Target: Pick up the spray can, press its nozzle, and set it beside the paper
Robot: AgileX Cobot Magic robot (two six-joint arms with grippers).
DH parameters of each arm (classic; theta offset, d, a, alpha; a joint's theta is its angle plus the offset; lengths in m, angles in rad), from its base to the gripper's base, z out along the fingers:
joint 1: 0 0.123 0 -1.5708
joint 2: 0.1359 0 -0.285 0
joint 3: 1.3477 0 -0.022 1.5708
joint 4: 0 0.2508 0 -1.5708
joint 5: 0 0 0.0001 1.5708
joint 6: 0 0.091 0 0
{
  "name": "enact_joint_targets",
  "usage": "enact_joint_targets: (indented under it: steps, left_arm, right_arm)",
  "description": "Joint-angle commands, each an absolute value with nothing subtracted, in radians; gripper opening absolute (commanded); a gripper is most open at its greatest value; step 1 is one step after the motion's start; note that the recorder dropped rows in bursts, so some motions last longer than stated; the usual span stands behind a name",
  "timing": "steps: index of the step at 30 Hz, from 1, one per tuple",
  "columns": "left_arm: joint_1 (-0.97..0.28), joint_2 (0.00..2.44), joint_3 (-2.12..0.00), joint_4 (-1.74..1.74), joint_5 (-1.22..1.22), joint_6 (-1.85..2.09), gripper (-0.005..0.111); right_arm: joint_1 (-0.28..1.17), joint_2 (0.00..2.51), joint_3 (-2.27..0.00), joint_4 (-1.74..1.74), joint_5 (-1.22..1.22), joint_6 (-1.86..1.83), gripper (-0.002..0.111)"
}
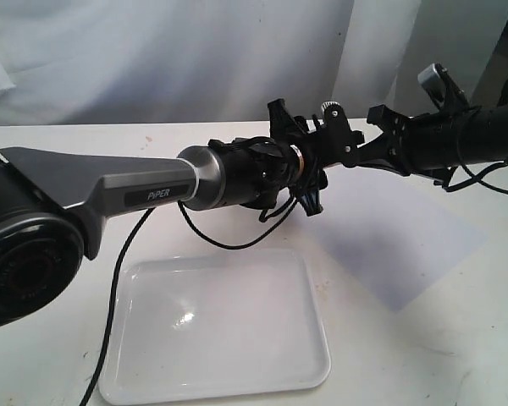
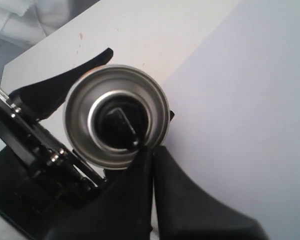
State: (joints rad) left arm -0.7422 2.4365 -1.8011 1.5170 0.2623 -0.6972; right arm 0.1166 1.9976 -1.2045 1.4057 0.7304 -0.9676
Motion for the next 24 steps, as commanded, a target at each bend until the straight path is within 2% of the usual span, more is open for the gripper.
enact_joint_targets:
  steps: [1,11,24]
  left_arm:
    - [-0.748,2.408,-1.806,1.512,0.268,-0.654,0.000]
    - [-0.748,2.408,-1.805,1.474,0.266,-0.644,0.000]
    - [-0.777,2.407,-1.804,1.463,0.255,-0.644,0.000]
  right_arm:
    - [0.102,1.975,-1.208,1.351,0.732,-0.928,0.000]
    - [0.069,1.896,-1.208,1.309,0.708,-0.899,0.000]
    - [0.078,1.925,-1.208,1.376,0.710,-0.957,0.000]
